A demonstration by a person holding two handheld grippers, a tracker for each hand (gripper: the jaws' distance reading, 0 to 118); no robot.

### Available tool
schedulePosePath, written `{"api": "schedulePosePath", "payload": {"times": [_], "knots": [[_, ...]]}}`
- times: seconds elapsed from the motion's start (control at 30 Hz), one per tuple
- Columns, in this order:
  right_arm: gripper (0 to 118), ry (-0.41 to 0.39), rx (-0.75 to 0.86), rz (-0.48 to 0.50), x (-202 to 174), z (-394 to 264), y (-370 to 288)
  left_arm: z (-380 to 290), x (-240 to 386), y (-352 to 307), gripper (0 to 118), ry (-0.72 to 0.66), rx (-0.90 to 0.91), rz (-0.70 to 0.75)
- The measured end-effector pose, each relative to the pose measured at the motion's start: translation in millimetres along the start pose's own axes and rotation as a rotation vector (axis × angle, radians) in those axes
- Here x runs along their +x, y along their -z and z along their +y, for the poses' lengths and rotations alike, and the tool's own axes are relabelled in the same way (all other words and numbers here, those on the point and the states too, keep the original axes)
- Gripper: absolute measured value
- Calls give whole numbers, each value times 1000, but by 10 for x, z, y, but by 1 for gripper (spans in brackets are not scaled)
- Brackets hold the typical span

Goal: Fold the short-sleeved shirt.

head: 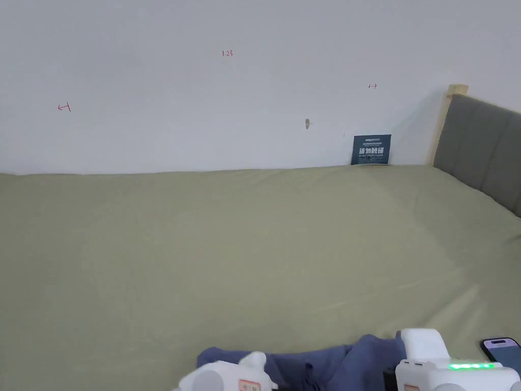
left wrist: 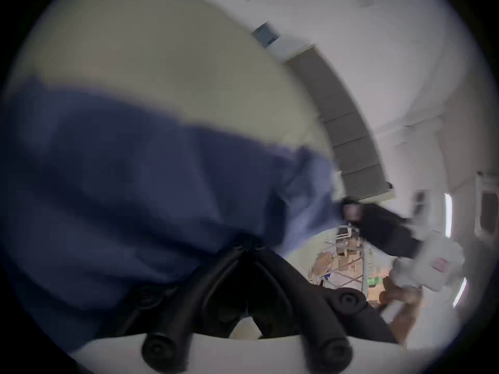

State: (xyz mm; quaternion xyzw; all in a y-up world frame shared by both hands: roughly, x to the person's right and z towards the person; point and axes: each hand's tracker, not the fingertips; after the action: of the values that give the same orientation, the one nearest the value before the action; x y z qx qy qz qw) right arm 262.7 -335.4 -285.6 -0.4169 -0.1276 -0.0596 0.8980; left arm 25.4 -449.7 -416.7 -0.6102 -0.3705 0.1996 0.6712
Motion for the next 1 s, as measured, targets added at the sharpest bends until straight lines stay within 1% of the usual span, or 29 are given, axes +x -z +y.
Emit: {"api": "schedulePosePath", "payload": {"times": [0.03,0.07,0.1,0.13,0.17,0.2,0.27,0.3,0.37,0.47,0.53,0.6,0.7,0.73,0.77,0.8,0.83,0.87,0.9,0.93,0.97,1.0], "knots": [[0,-7,-3,-7,-8,-10,6,-41,-62,68,1,-70,44,-112],[0,-13,-5,-8,-6,-23,23,-72,-78,24,1,-143,113,-275],[0,-18,-9,-4,-3,-23,32,-96,-59,26,1,-141,106,-178],[0,-14,-9,-3,-3,-23,36,-100,0,1,1,-82,112,-141],[0,-9,-9,1,-6,-22,41,-90,26,-36,1,-32,112,-134],[0,-6,-9,8,-17,-20,37,-76,34,-86,0,-19,101,-130],[0,-6,-6,16,-33,-19,35,-31,81,-258,0,-30,100,-124],[0,-10,-3,17,-42,-24,27,-21,80,-415,0,3,126,-112],[0,-14,-1,17,-37,-30,28,16,4,-789,0,79,185,-148],[0,-2,-13,27,-27,-34,51,71,-258,-1381,0,104,257,-140],[0,0,-17,33,-31,-37,56,92,-497,-1688,0,93,287,-53],[0,-11,-14,29,-58,-41,47,103,-752,-1881,0,38,296,-6],[0,-23,-10,28,-87,-50,37,98,-980,-1994,0,-42,286,-41],[0,-25,-13,32,-78,-54,54,101,-1015,-1986,3,-65,270,-48],[0,-27,-16,38,-72,-59,67,42,-890,-1961,18,-66,265,-44],[0,-28,-19,39,-75,-64,73,18,-844,-1928,53,-71,264,-38],[0,-32,-23,39,-77,-68,81,15,-847,-1883,109,-69,256,-54],[0,-34,-25,38,-83,-73,79,23,-853,-1799,118,-78,226,-90],[0,-37,-27,36,-85,-77,81,48,-918,-1649,118,-97,172,-131],[0,-39,-29,35,-84,-79,84,24,-954,-1567,118,-110,185,-211],[0,-40,-30,34,-82,-81,86,53,-956,-1457,118,-120,169,-254],[0,-40,-31,34,-57,-83,118,47,-943,-1371,118,-131,180,-259]]}}
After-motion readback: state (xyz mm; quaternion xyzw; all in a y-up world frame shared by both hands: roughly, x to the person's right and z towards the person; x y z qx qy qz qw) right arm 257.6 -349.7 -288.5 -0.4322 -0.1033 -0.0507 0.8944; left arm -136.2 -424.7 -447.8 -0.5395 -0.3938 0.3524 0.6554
